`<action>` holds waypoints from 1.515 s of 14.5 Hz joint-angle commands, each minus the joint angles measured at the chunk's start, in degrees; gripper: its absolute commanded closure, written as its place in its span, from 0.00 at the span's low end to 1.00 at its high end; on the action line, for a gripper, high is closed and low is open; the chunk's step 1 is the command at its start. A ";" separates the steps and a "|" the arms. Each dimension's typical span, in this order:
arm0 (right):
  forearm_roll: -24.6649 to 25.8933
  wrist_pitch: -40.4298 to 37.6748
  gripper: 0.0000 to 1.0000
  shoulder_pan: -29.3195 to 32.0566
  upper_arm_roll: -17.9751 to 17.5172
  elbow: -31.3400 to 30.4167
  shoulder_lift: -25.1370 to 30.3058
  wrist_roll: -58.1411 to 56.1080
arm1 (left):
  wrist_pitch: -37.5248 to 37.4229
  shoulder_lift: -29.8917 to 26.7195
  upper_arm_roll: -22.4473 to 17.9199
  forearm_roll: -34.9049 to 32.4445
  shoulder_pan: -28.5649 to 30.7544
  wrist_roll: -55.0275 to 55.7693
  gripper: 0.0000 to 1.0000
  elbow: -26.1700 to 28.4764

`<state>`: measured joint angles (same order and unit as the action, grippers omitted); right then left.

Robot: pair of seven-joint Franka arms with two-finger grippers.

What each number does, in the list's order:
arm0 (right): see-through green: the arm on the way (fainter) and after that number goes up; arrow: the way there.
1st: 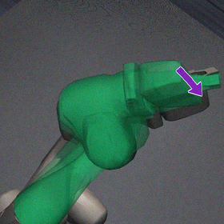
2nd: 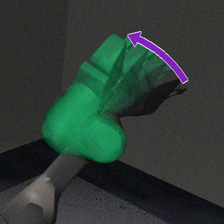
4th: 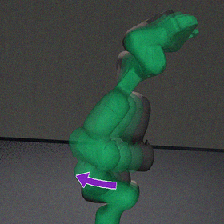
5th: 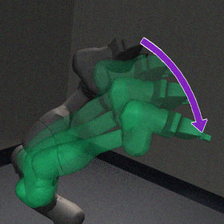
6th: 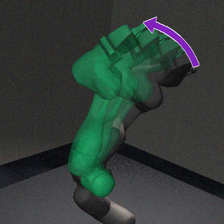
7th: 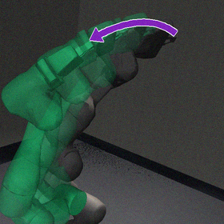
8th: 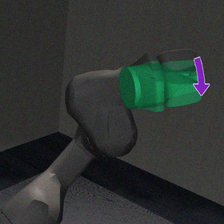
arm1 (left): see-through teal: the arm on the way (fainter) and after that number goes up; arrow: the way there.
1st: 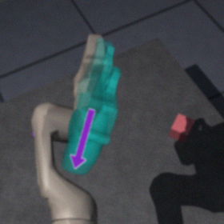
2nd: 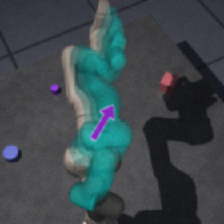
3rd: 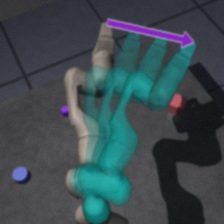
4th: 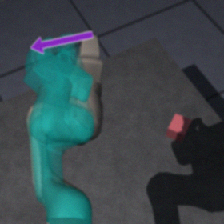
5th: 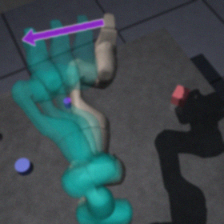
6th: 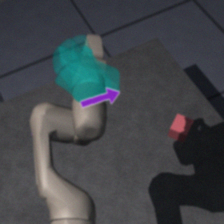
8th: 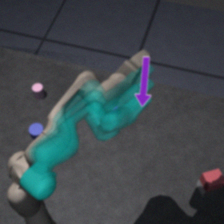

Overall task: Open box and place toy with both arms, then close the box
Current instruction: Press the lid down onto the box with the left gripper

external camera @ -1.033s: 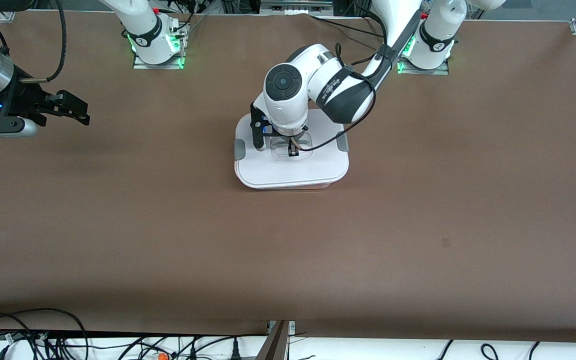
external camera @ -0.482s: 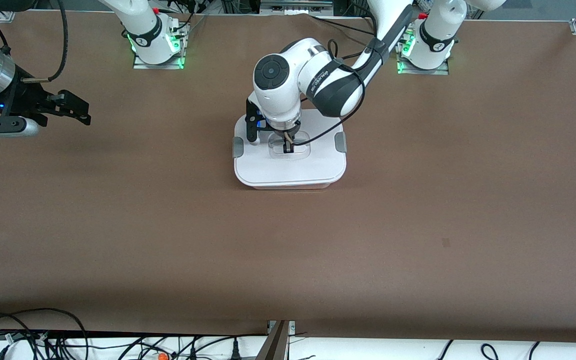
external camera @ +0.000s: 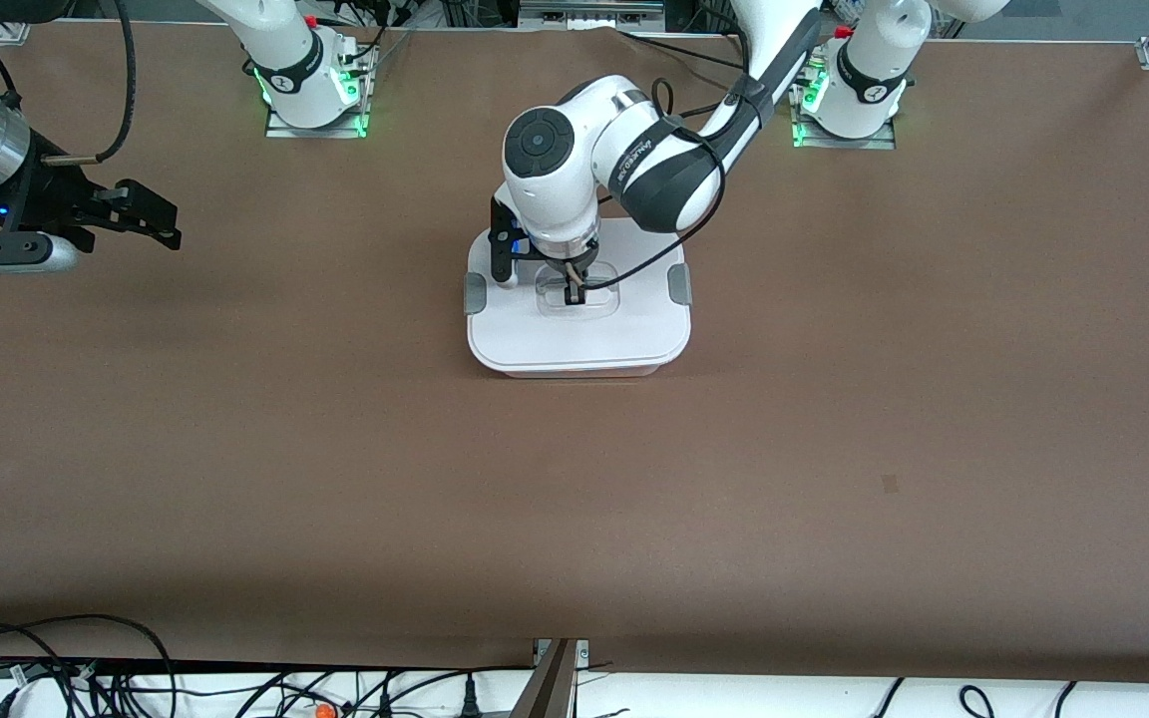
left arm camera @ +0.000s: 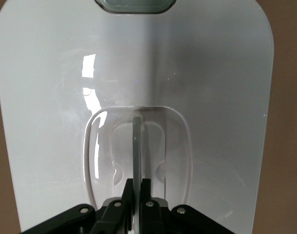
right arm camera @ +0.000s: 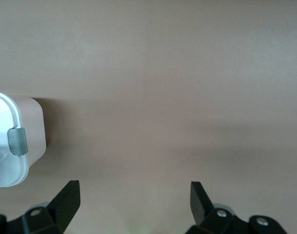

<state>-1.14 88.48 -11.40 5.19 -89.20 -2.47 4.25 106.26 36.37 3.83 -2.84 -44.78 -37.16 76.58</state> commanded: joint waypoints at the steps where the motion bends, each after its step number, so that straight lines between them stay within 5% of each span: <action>1: 0.79 -0.32 0.00 0.41 -0.09 1.14 -0.43 0.41 | -1.05 0.45 -0.23 -1.20 -0.48 -0.63 1.00 0.85; 22: 0.79 -1.11 0.00 0.59 0.00 0.87 -0.70 0.59 | -0.35 0.10 -0.05 -3.49 -0.13 -1.07 1.00 1.64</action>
<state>-1.06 88.30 -11.23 5.48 -89.21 -2.85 4.29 106.33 36.45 3.95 -4.40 -45.05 -37.36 76.70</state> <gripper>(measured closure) 0.000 0.930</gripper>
